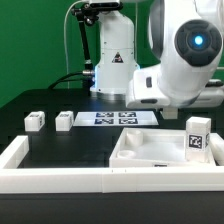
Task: Assemble square table
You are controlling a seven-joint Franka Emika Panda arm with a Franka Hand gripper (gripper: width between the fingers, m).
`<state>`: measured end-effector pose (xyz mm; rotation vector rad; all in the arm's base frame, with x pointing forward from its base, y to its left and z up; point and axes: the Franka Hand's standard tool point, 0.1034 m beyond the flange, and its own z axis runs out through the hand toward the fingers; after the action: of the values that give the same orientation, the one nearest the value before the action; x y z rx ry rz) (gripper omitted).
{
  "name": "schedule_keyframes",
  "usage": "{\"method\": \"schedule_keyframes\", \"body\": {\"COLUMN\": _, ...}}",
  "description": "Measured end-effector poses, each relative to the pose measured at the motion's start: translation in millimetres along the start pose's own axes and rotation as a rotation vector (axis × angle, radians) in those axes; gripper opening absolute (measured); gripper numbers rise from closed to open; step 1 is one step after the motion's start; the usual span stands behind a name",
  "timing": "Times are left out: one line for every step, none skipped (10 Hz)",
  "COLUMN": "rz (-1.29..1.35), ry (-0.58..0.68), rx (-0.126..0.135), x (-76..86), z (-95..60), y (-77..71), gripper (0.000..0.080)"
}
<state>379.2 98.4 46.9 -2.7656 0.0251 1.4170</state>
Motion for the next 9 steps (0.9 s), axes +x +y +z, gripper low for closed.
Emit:
{"method": "schedule_keyframes", "body": {"rz": 0.001, "ry": -0.010, "rx": 0.004, "x": -9.0, "z": -8.7, "y": 1.5, "gripper": 0.0287}}
{"method": "schedule_keyframes", "body": {"rz": 0.008, "ry": 0.008, "rx": 0.008, "x": -13.6, "z": -15.5, "y": 2.8, "gripper": 0.0287}}
{"method": "schedule_keyframes", "body": {"rz": 0.009, "ry": 0.004, "rx": 0.008, "x": -14.2, "z": -12.8, "y": 3.3, "gripper": 0.0287}}
{"method": "schedule_keyframes", "body": {"rz": 0.009, "ry": 0.011, "rx": 0.008, "x": -11.4, "z": -11.7, "y": 3.3, "gripper": 0.0287}}
{"method": "schedule_keyframes", "body": {"rz": 0.006, "ry": 0.113, "rx": 0.012, "x": -2.4, "z": -17.9, "y": 1.7, "gripper": 0.0287}}
{"method": "schedule_keyframes", "body": {"rz": 0.004, "ry": 0.192, "rx": 0.016, "x": -3.2, "z": -19.5, "y": 2.3, "gripper": 0.0287}}
{"method": "schedule_keyframes", "body": {"rz": -0.004, "ry": 0.238, "rx": 0.021, "x": 0.6, "z": -22.5, "y": 6.1, "gripper": 0.0287}}
{"method": "schedule_keyframes", "body": {"rz": -0.009, "ry": 0.309, "rx": 0.028, "x": 7.2, "z": -36.5, "y": 7.8, "gripper": 0.0287}}
{"method": "schedule_keyframes", "body": {"rz": -0.011, "ry": 0.346, "rx": 0.035, "x": 3.7, "z": -49.6, "y": 10.5, "gripper": 0.0287}}
